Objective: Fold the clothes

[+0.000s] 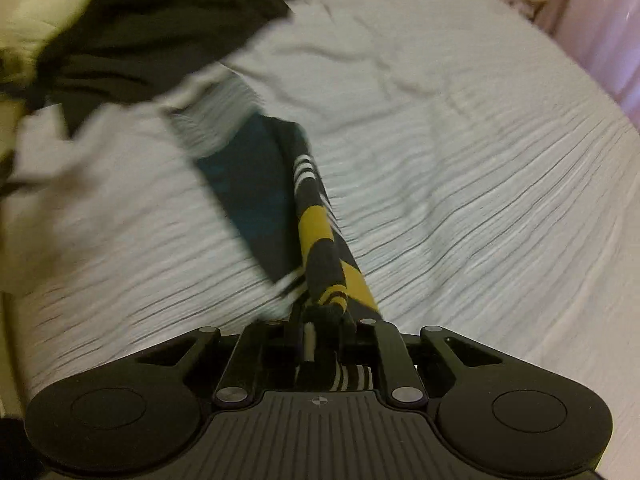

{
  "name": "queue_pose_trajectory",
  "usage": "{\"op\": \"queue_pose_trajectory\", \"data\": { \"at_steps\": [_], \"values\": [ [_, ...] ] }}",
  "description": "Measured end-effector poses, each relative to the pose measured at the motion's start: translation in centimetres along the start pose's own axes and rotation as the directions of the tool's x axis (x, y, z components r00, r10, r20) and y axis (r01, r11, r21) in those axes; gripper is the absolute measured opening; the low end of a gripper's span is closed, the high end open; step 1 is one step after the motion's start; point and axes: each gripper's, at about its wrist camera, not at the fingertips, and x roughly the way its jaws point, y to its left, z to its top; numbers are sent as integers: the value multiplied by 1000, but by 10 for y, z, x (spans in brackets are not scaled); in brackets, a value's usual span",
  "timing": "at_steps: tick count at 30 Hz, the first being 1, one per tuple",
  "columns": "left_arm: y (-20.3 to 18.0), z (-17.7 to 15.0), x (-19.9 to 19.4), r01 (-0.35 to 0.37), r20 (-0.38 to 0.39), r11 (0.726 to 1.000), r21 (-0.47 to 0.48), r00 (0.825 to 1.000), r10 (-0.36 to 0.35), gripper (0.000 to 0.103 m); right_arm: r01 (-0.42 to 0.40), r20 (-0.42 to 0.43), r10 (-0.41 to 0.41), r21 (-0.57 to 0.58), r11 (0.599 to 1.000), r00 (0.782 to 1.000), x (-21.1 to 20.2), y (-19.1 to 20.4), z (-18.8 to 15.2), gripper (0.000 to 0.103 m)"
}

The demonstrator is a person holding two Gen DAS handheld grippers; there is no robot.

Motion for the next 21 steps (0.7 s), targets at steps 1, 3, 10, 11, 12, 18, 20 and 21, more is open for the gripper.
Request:
{"op": "queue_pose_trajectory", "data": {
  "at_steps": [1,3,10,11,12,18,20,21],
  "values": [
    [3,7,-2,7,24,1000,7,1000,-7,66,2,5,-2,-9,1000,1000,-21,12,-13,12],
    [2,25,-2,35,75,999,38,996,-38,66,22,-5,-22,-6,1000,1000,-64,30,-44,11],
    [-13,91,-1,134,234,976,172,957,-173,66,286,-252,-239,167,944,938,-176,41,-180,10],
    [-23,103,0,154,249,967,204,947,-203,66,332,-299,-270,180,926,915,-186,39,-203,10],
    [-34,114,2,172,261,956,237,937,-233,66,378,-348,-298,189,906,889,-196,35,-228,9],
    [-122,176,2,231,294,851,473,869,-399,66,594,-571,-353,314,740,741,-254,-6,-364,8],
    [-155,190,6,243,283,807,538,850,-444,68,636,-614,-350,336,695,707,-271,-18,-403,8],
    [-171,197,10,248,271,785,567,844,-463,68,655,-636,-345,349,670,691,-280,-26,-426,8]
  ]
}}
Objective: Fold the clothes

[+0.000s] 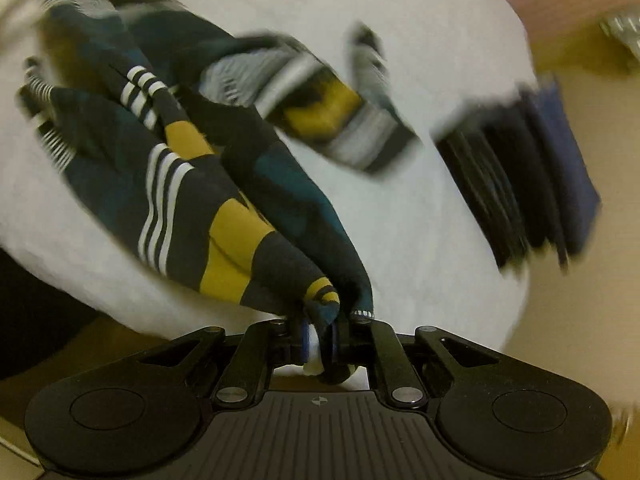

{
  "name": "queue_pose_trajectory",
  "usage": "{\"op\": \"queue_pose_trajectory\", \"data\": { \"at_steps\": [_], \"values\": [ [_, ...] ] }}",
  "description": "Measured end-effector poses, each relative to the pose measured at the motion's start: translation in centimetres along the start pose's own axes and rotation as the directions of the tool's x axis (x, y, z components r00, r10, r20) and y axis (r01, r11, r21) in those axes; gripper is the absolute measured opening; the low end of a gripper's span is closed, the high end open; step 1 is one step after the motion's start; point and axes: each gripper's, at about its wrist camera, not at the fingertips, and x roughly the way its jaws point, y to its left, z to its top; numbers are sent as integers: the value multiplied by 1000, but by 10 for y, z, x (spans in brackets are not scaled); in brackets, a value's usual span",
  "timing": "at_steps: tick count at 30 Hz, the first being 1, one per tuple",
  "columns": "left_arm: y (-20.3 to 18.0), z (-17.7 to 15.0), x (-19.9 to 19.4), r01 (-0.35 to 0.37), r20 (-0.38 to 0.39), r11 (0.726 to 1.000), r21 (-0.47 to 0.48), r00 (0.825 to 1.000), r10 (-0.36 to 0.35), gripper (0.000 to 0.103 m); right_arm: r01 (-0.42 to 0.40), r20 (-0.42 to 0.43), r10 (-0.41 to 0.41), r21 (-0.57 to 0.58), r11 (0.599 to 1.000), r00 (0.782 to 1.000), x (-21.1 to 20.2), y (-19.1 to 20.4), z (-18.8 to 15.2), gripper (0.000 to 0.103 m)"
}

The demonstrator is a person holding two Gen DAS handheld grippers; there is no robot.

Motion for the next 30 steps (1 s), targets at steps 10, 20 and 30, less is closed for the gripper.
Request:
{"op": "queue_pose_trajectory", "data": {
  "at_steps": [10,20,30],
  "values": [
    [-101,105,160,229,-15,847,480,967,-254,67,-56,-84,70,155,986,994,94,-67,-54,8],
    [-214,107,250,282,-166,149,948,836,-524,49,-131,-52,152,286,949,987,105,-59,-91,8],
    [-134,125,220,240,23,571,785,910,-414,6,-71,43,60,348,935,997,85,-53,-86,8]
  ]
}}
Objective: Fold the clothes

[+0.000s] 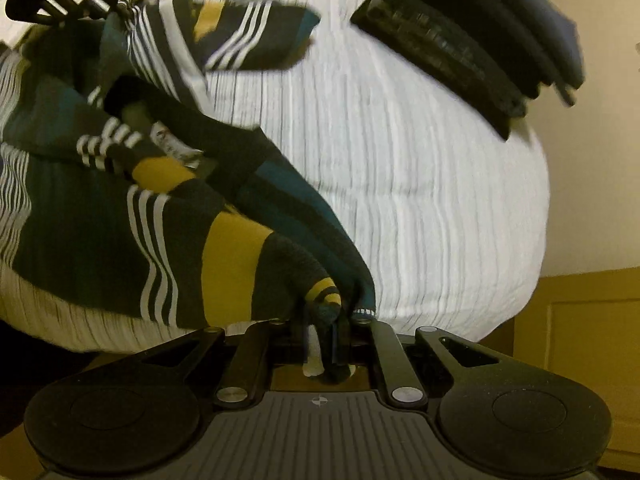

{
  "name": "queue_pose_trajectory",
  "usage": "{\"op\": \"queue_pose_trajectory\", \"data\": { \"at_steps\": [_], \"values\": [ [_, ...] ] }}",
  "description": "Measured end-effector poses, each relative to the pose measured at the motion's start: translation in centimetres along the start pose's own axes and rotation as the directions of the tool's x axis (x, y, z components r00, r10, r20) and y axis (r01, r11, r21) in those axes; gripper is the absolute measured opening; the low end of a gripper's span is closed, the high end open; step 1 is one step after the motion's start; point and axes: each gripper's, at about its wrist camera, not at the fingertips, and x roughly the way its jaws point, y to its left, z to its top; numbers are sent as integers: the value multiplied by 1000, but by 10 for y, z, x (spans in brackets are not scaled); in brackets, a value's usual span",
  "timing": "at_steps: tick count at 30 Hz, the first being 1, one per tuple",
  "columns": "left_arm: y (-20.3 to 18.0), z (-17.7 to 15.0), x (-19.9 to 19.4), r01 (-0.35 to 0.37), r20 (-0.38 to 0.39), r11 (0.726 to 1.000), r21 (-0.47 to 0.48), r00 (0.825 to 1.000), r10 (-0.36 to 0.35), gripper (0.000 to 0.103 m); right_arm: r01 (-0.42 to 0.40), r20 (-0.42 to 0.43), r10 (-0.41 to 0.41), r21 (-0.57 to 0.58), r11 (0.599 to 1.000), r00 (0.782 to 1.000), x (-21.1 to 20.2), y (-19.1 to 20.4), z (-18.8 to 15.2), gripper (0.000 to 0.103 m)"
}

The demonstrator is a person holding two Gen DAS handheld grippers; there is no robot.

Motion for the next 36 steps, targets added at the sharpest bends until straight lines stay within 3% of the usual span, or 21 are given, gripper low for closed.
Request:
{"op": "queue_pose_trajectory", "data": {
  "at_steps": [4,8,13,16,20,24,27,32,35,36],
  "values": [
    [26,-18,-40,-134,-35,968,-212,991,129,6,30,126,-29,-7,1000,992,-27,12,9,8],
    [14,-39,-121,-284,-117,923,-259,958,262,6,50,293,-28,-69,996,956,-65,42,36,8],
    [-21,-46,-225,-417,-160,861,-293,909,386,6,115,479,-58,-90,989,876,-117,78,66,8],
    [-29,-41,-277,-509,-151,810,-290,860,487,6,177,574,-112,-58,983,811,-156,95,72,8],
    [-35,-32,-343,-627,-130,725,-285,774,619,6,274,689,-199,0,962,697,-218,120,68,8],
    [-41,-23,-406,-734,-107,629,-256,668,737,6,293,777,-267,111,950,570,-286,141,55,8],
    [-41,-18,-453,-800,-104,548,-245,583,806,6,309,835,-299,164,937,463,-332,162,45,8],
    [-31,-12,-519,-872,-131,414,-261,457,880,6,316,902,-347,260,912,258,-409,180,38,8],
    [-16,-5,-545,-891,-160,362,-276,414,896,6,325,923,-356,294,899,149,-448,181,46,8],
    [-9,-7,-545,-891,-180,355,-284,413,893,6,329,928,-354,300,895,118,-460,180,51,8]
  ]
}}
